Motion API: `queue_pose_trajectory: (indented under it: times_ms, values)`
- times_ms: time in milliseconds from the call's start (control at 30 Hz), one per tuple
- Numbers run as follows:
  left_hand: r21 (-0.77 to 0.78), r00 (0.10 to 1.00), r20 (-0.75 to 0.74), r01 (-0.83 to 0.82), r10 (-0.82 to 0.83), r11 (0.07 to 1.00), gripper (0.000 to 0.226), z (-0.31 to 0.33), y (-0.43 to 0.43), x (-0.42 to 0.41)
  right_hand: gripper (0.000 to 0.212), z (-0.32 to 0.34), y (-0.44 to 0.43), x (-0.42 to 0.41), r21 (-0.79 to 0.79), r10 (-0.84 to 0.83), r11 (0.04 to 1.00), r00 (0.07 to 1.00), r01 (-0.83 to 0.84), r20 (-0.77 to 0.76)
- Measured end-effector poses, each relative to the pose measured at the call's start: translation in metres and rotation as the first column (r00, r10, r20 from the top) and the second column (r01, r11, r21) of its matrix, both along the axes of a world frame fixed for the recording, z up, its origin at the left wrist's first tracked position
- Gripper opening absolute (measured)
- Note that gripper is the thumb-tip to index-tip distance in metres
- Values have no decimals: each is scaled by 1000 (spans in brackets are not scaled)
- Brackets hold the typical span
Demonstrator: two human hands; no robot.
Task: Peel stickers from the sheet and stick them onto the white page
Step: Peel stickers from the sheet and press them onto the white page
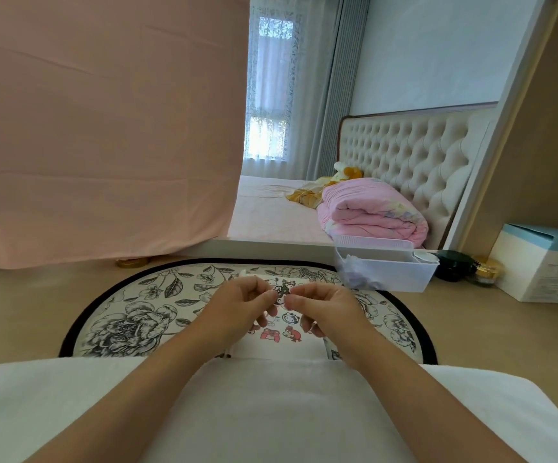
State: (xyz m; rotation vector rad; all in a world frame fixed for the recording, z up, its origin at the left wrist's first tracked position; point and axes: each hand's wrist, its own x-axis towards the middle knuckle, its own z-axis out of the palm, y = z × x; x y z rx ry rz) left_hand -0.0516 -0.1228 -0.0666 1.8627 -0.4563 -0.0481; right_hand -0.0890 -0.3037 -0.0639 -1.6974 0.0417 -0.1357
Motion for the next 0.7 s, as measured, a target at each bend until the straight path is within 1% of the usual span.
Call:
queue_pose_trajectory:
  times_ms: [33, 100, 167, 200, 267, 333, 400, 433, 467, 533, 567, 600, 633, 667, 700]
  values:
    - [47, 999, 40, -13, 11, 999, 14, -1, 0, 1, 15, -1, 0, 1, -51, -23, 998, 1000, 24, 16]
    - [170, 990, 138, -51, 27, 984, 13, -4, 0, 3, 25, -5, 2, 3, -253, -68, 963, 994, 87, 82]
    - [299, 971, 237, -109, 36, 948, 13, -5, 1, 3, 36, -9, 2, 6, -467, -107, 866, 978, 180, 180]
    - [341, 963, 268, -130, 36, 931, 14, -6, 1, 3, 36, -9, 2, 7, -521, -117, 825, 967, 221, 226]
    - [378, 954, 298, -144, 27, 915, 14, -7, 2, 2, 22, -8, 2, 9, -567, -99, 782, 950, 259, 297]
    - [408, 943, 334, -161, 17, 898, 14, -7, 3, 2, 7, -8, 1, 10, -587, -65, 765, 939, 264, 337]
    - [405, 936, 352, -168, 16, 899, 8, -6, 4, 3, 6, -8, -1, 10, -569, -50, 783, 938, 250, 343]
    - [371, 940, 341, -154, 20, 916, 4, -5, 3, 3, 7, -8, -3, 11, -549, -59, 799, 940, 246, 336]
    - [326, 947, 321, -136, 26, 935, 10, -5, 1, 3, 8, -6, -4, 12, -523, -77, 815, 942, 249, 327]
    - [211, 967, 251, -90, 35, 973, 34, -3, -3, 7, 8, -3, -10, 13, -470, -134, 839, 941, 275, 310]
    - [182, 974, 225, -74, 32, 980, 47, -2, -4, 7, 9, -1, -14, 13, -447, -166, 845, 939, 293, 302]
    - [218, 972, 233, -69, 17, 973, 57, -2, -4, 9, 9, 1, -17, 14, -428, -189, 852, 939, 303, 289]
    - [334, 960, 280, -78, -20, 939, 61, -3, -5, 10, 10, 2, -21, 13, -411, -199, 862, 944, 297, 264]
    - [495, 941, 326, -91, -88, 864, 61, -5, -6, 12, 10, 3, -24, 12, -395, -194, 877, 955, 271, 225]
    - [642, 927, 336, -93, -169, 761, 58, -9, -8, 12, 9, 2, -27, 11, -379, -181, 895, 968, 235, 174]
